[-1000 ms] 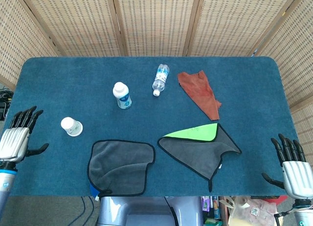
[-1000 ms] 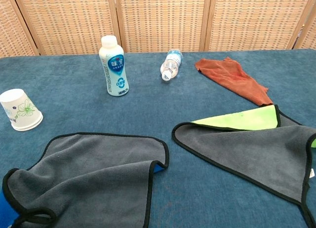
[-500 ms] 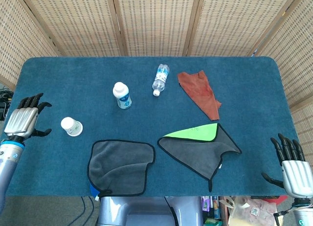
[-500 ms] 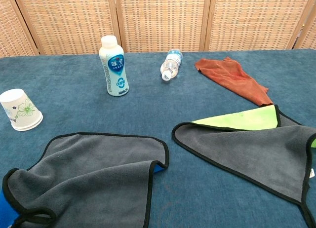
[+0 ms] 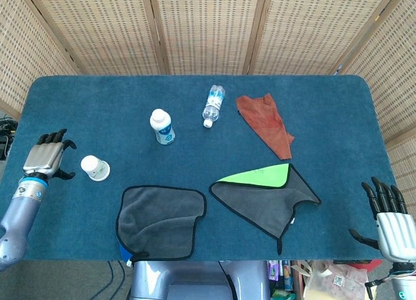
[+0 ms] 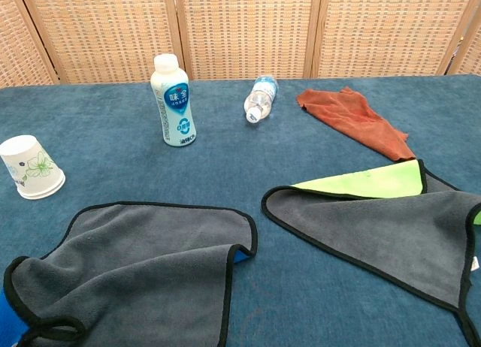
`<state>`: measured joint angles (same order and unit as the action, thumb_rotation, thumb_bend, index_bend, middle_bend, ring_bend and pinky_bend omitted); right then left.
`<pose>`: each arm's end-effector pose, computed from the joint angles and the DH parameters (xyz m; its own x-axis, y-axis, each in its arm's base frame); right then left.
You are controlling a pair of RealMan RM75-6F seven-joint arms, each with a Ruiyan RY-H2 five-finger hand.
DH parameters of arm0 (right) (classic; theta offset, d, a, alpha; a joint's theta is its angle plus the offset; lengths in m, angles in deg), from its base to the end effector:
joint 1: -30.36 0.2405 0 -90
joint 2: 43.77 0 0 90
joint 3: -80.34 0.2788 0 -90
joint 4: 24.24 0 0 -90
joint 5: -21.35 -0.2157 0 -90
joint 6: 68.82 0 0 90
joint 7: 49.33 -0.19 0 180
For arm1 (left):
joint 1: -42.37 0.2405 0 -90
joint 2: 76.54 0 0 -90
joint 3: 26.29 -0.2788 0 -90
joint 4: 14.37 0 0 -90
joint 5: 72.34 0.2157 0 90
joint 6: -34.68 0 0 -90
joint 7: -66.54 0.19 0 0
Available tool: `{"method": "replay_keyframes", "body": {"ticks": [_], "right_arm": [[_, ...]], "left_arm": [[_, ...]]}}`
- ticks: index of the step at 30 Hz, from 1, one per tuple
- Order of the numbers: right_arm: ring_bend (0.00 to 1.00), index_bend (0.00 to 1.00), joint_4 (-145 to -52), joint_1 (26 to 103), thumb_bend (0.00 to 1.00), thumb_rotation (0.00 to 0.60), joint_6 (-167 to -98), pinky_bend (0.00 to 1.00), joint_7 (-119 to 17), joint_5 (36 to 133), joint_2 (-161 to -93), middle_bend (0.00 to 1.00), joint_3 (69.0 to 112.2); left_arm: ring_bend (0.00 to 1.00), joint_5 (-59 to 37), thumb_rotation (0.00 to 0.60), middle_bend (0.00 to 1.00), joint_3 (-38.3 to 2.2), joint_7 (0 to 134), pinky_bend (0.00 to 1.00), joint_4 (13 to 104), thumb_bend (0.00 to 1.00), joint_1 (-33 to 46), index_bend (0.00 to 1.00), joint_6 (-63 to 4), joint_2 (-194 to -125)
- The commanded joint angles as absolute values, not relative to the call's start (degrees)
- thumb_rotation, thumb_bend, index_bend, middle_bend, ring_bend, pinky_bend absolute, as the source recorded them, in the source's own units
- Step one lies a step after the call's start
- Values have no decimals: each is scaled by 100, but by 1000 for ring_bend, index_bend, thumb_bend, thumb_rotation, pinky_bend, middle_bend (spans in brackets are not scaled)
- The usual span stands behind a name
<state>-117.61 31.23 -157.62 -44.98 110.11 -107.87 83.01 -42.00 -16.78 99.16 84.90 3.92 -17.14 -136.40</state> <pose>-0.3317 -0.2050 0.1691 0.4512 0.0309 0.8919 -0.8924 0.0072 0.4512 -0.2871 0.3967 0.1301 0.4815 0.4029 0.7783 0.8152 0.1202 -0.5665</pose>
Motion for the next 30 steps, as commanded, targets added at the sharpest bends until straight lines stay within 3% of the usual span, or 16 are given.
{"method": "replay_keyframes", "body": {"ticks": [1,30], "right_arm": [[0,0,-11763,3121,118,600,-15763,0,-4501,11010,-10786,0,8299],[0,0,-11731,3136,118,600,-15736,0,-4549,10975,-10781,0,8313]], "left_arm": [[0,-4324,600,0,-1804,9985,0,8306,240,271,308,-1697,-13845],[0,-4805,600,0,-2029,10162,0,7945,239,-294,326,-1829,-14272]]}}
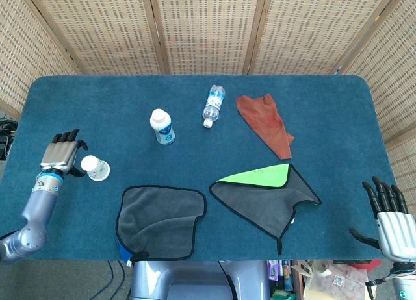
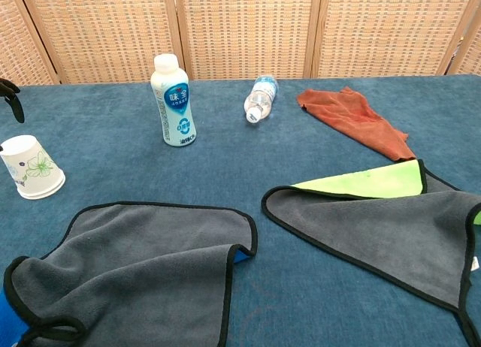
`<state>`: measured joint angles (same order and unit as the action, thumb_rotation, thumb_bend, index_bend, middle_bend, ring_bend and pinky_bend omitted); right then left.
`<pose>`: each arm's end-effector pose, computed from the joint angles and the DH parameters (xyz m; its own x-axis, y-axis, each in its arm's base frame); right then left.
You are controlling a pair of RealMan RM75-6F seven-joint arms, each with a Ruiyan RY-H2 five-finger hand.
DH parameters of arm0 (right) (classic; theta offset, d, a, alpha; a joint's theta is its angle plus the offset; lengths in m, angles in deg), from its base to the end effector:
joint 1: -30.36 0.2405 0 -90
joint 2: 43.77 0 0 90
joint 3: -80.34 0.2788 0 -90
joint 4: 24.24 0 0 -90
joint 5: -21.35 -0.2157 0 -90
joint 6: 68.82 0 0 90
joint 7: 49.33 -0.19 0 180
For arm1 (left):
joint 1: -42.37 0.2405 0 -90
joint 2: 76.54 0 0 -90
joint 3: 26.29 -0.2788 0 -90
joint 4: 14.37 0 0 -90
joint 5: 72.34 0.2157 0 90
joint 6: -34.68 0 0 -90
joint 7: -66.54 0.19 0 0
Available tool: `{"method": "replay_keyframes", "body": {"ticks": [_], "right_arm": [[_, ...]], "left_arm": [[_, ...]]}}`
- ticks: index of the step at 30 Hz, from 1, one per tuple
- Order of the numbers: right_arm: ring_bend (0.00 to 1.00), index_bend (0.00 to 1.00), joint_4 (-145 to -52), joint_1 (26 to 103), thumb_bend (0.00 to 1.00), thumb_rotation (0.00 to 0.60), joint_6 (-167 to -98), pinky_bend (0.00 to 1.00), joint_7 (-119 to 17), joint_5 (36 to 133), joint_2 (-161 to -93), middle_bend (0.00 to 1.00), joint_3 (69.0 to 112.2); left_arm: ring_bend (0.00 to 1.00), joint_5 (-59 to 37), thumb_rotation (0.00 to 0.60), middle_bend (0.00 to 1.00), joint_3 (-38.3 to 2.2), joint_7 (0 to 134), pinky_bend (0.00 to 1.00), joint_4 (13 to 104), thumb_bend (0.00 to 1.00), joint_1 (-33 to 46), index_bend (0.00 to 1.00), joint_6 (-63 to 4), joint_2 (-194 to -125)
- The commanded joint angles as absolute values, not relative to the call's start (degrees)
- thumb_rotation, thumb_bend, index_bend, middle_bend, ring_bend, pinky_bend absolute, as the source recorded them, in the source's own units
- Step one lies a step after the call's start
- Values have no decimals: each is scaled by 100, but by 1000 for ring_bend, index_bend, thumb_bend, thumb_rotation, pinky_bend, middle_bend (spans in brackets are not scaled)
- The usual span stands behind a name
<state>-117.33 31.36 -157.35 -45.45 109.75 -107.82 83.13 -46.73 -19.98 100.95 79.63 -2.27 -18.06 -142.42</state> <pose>-0.3336 -0.2062 0.1699 0.4488 0.0290 0.8932 -0.8936 0.0112 0.4486 -0.2786 0.4188 0.0992 0.5022 0.4185 0.7567 0.8014 0.1034 -0.5891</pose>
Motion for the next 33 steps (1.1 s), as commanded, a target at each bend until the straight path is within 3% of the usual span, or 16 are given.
{"method": "replay_keyframes", "body": {"ticks": [1,22,33], "right_arm": [[0,0,-11730,3136,118,600,-15735,0,-4553,10974,-10780,0,8314],[0,0,-11727,3141,118,600,-15732,0,-4552,10965,-10788,0,8316],[0,0,-11722,3140,118,600,-15741,0,-4574,10966,-10782,0,8320]], "left_arm": [[0,-4839,600,0,-2043,10179,0,7936,239,-309,326,-1829,-14277],[0,-5015,600,0,-2221,10166,0,7732,240,-476,333,-1753,-14475],[0,-4919,600,0,-2216,10071,0,7735,239,-475,451,-1877,-14510]]}}
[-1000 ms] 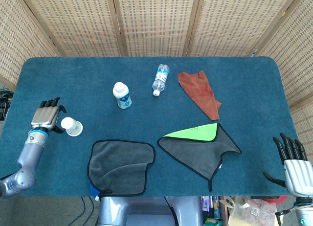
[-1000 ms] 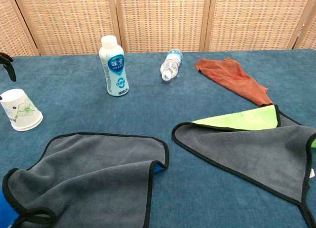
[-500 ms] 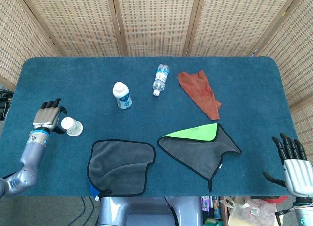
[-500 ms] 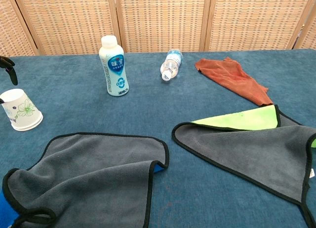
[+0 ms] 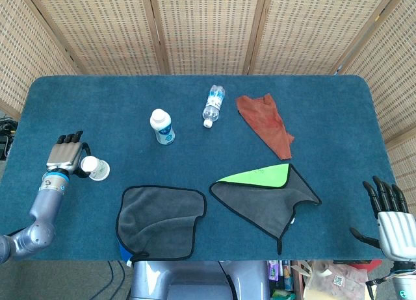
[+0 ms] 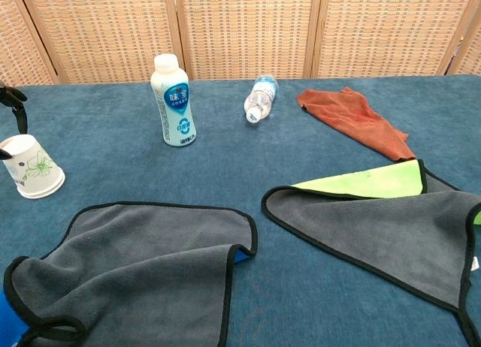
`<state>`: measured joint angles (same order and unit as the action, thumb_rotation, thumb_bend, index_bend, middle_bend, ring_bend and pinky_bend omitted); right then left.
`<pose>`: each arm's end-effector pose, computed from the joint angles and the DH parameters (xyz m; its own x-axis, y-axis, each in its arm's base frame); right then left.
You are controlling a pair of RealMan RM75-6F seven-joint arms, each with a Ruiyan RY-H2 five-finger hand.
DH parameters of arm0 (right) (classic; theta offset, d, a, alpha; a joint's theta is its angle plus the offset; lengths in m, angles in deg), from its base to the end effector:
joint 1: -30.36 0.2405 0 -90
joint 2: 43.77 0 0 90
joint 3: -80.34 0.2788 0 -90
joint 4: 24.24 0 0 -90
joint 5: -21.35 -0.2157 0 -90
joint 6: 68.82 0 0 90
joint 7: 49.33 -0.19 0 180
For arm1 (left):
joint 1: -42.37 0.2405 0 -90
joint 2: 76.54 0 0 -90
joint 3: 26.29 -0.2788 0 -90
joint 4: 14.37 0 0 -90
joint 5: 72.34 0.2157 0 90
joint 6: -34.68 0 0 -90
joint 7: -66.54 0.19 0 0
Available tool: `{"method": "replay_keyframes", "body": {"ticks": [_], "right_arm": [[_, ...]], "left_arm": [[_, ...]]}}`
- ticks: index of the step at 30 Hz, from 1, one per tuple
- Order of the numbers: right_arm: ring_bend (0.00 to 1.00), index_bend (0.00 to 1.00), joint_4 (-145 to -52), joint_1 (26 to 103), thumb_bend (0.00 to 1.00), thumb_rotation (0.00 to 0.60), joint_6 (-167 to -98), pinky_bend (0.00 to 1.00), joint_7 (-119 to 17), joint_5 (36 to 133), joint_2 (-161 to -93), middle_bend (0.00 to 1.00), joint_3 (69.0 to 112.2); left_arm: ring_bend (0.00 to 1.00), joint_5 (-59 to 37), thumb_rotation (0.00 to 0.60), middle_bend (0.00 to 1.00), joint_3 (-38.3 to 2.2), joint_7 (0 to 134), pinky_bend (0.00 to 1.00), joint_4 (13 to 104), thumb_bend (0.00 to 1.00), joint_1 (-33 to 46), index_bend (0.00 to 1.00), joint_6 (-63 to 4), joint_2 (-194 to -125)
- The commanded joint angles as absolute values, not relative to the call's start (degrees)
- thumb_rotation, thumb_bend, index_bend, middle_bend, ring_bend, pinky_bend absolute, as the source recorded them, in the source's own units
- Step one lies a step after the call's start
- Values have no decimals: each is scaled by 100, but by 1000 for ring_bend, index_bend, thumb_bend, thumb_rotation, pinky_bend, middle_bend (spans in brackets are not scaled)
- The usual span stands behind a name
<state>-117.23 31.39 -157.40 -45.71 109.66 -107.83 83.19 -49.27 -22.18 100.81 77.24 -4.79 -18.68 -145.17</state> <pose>-0.3339 -0.2066 0.1704 0.4460 0.0312 0.8945 -0.8950 0.0123 0.4459 -0.2795 0.4241 0.0846 0.5012 0.4337 0.7488 0.7952 0.1103 -0.5962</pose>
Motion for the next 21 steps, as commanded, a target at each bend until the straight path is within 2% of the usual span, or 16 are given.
{"method": "replay_keyframes", "body": {"ticks": [1,11,21], "right_arm": [[0,0,-11725,3139,118,600,-15744,0,-4576,10967,-10781,0,8320],[0,0,-11723,3133,118,600,-15759,0,-4587,10971,-10777,0,8321],[0,0,-11735,3123,117,600,-15776,0,-4601,10986,-10764,0,8315]], "left_arm": [[0,-4918,600,0,-2219,10070,0,7746,239,-475,456,-1884,-14499],[0,-4834,600,0,-2154,9975,0,7983,240,-465,467,-1967,-14300],[0,-4919,600,0,-2042,9837,0,8463,240,-505,467,-1877,-13785]]}}
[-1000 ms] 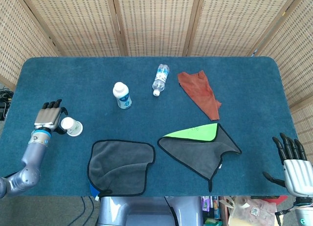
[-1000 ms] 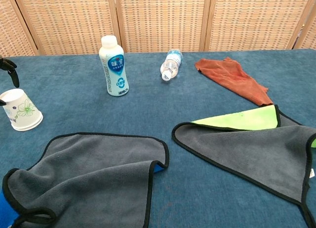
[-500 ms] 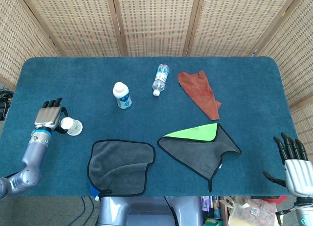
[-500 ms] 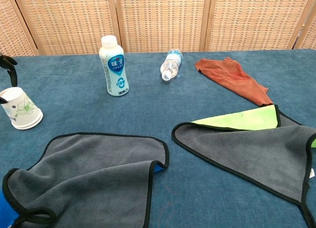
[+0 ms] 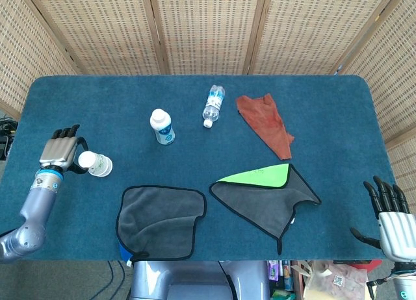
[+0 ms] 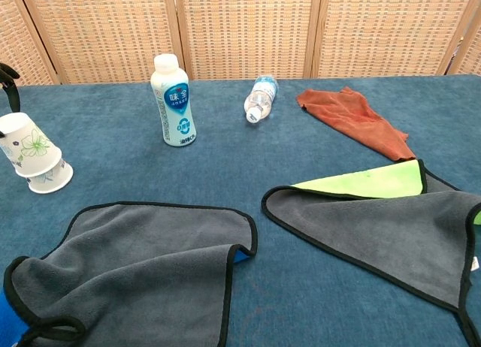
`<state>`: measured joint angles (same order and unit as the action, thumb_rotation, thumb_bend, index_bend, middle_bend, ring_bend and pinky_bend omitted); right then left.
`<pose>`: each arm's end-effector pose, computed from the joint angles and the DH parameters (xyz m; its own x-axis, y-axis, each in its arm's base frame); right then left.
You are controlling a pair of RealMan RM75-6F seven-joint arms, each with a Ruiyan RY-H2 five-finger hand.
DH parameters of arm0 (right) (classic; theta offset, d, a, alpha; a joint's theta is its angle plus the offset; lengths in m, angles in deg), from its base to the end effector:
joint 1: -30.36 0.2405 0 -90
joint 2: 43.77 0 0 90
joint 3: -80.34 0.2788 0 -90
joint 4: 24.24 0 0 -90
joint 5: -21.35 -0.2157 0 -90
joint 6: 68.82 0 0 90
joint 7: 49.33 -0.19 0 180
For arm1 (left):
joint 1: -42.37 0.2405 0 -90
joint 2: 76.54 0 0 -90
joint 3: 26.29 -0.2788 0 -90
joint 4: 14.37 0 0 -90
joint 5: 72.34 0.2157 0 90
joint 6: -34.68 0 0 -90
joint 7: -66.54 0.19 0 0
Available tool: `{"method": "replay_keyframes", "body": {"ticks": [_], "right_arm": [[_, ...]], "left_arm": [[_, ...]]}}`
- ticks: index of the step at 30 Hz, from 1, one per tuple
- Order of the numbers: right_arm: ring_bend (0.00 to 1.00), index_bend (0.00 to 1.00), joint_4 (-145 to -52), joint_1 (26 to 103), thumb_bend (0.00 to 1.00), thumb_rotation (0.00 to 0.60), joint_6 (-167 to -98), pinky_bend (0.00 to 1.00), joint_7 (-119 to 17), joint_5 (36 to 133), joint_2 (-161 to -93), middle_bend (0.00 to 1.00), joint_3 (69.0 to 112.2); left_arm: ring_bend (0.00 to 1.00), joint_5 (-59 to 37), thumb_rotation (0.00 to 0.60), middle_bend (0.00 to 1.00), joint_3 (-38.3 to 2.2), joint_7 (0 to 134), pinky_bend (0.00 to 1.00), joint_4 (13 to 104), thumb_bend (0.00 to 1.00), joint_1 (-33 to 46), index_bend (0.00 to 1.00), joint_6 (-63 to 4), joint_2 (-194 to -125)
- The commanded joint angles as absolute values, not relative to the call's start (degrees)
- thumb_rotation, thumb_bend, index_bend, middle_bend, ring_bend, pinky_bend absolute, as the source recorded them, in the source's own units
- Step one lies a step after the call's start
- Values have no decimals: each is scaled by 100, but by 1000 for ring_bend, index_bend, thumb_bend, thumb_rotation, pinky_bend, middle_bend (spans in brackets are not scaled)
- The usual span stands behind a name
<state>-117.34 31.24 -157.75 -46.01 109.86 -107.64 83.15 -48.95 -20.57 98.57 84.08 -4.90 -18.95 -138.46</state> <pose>-0.3333 -0.2056 0.1720 0.4427 0.0357 0.8959 -0.8966 0.0113 0.4426 -0.2593 0.4206 0.1165 0.4710 0.4028 0.7848 0.8252 0.1131 -0.5534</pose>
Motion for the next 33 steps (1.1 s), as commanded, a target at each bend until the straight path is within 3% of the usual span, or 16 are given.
{"method": "replay_keyframes", "body": {"ticks": [1,7,16,21,26,33], "right_arm": [[0,0,-11737,3123,117,600,-15778,0,-4601,10987,-10763,0,8316],[0,0,-11736,3118,117,600,-15783,0,-4609,10977,-10760,0,8320],[0,0,-11730,3125,118,600,-15763,0,-4585,10974,-10770,0,8316],[0,0,-11742,3121,118,600,-15781,0,-4552,11012,-10777,0,8302],[0,0,-11760,3115,118,600,-15793,0,-4524,11026,-10779,0,8295],[0,0,-11760,3120,118,600,-15780,0,-4483,11015,-10797,0,8297]], "left_arm": [[0,-4915,600,0,-2034,9823,0,8489,239,-507,467,-1882,-13754],[0,-4830,600,0,-1929,9680,0,8712,240,-502,467,-1946,-13493],[0,-4812,600,0,-1621,9328,0,9549,240,-461,467,-1826,-12191],[0,-4776,600,0,-1671,9131,0,9659,239,-342,467,-1350,-11454],[0,-4598,600,0,-1754,8877,0,9424,240,-176,467,-1145,-11390],[0,-3567,600,0,-1937,8091,0,8518,240,403,467,-941,-12088]]}}
